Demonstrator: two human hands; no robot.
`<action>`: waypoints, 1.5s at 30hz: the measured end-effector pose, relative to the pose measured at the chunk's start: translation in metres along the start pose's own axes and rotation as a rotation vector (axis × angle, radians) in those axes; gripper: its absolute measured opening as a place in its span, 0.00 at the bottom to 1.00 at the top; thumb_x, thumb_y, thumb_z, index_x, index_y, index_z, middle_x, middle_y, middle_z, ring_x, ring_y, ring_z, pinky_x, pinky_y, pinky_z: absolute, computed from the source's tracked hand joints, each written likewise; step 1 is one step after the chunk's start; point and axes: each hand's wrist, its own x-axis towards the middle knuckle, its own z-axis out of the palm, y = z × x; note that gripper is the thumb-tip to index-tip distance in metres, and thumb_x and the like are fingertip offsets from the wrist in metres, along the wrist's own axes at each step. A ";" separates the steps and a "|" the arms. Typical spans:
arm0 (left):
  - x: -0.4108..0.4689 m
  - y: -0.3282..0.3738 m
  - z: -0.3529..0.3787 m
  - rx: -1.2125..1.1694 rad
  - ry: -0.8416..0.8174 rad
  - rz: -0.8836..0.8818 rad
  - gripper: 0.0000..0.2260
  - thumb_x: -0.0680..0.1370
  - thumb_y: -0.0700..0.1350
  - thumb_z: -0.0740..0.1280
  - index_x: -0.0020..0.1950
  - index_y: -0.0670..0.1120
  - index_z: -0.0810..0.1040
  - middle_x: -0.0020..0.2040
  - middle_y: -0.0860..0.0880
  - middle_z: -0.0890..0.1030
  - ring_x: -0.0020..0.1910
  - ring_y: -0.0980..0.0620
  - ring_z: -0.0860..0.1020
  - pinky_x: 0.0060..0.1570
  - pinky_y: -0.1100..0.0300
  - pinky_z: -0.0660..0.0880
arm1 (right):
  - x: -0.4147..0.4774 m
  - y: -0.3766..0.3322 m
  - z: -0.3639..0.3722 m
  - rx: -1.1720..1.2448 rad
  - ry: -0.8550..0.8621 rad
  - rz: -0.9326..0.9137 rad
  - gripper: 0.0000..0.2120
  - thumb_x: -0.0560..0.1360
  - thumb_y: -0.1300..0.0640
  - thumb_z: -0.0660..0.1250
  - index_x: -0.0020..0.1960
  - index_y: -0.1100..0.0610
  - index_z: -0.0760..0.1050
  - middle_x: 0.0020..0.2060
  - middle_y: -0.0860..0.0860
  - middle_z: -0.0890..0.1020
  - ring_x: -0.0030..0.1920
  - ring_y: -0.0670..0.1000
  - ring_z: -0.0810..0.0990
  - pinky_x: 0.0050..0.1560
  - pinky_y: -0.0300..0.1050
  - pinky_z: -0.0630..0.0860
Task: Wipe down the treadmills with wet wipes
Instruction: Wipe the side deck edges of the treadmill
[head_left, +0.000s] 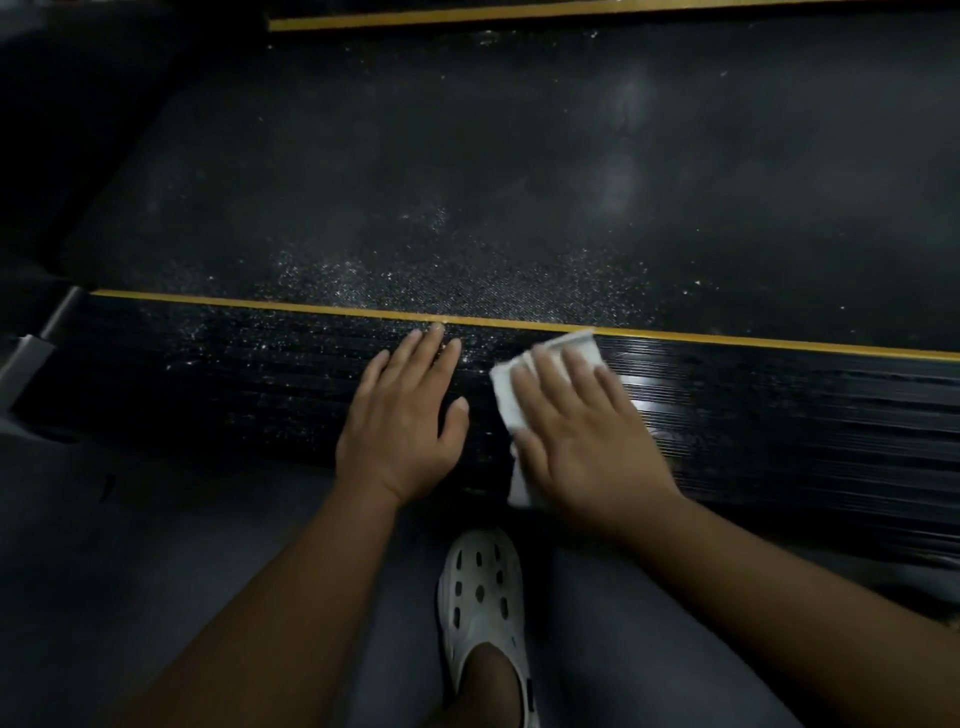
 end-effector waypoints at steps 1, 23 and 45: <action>0.000 0.000 0.001 -0.003 0.000 0.002 0.31 0.79 0.58 0.49 0.81 0.48 0.62 0.82 0.49 0.59 0.81 0.50 0.55 0.79 0.49 0.51 | -0.012 0.009 0.001 -0.023 -0.003 -0.071 0.31 0.83 0.42 0.45 0.80 0.56 0.61 0.78 0.57 0.63 0.78 0.61 0.62 0.74 0.60 0.61; 0.002 -0.001 0.002 0.011 -0.002 0.004 0.31 0.79 0.58 0.50 0.81 0.48 0.62 0.82 0.48 0.60 0.81 0.50 0.55 0.79 0.47 0.53 | 0.032 0.027 -0.017 0.046 -0.087 -0.120 0.35 0.79 0.39 0.35 0.83 0.52 0.49 0.82 0.50 0.50 0.81 0.52 0.46 0.79 0.51 0.44; 0.001 0.000 0.000 0.016 0.017 0.008 0.31 0.79 0.57 0.51 0.80 0.47 0.64 0.81 0.48 0.61 0.81 0.49 0.57 0.78 0.48 0.53 | 0.038 0.029 -0.021 0.048 -0.095 -0.176 0.36 0.79 0.37 0.36 0.83 0.51 0.49 0.82 0.48 0.51 0.81 0.51 0.47 0.79 0.50 0.44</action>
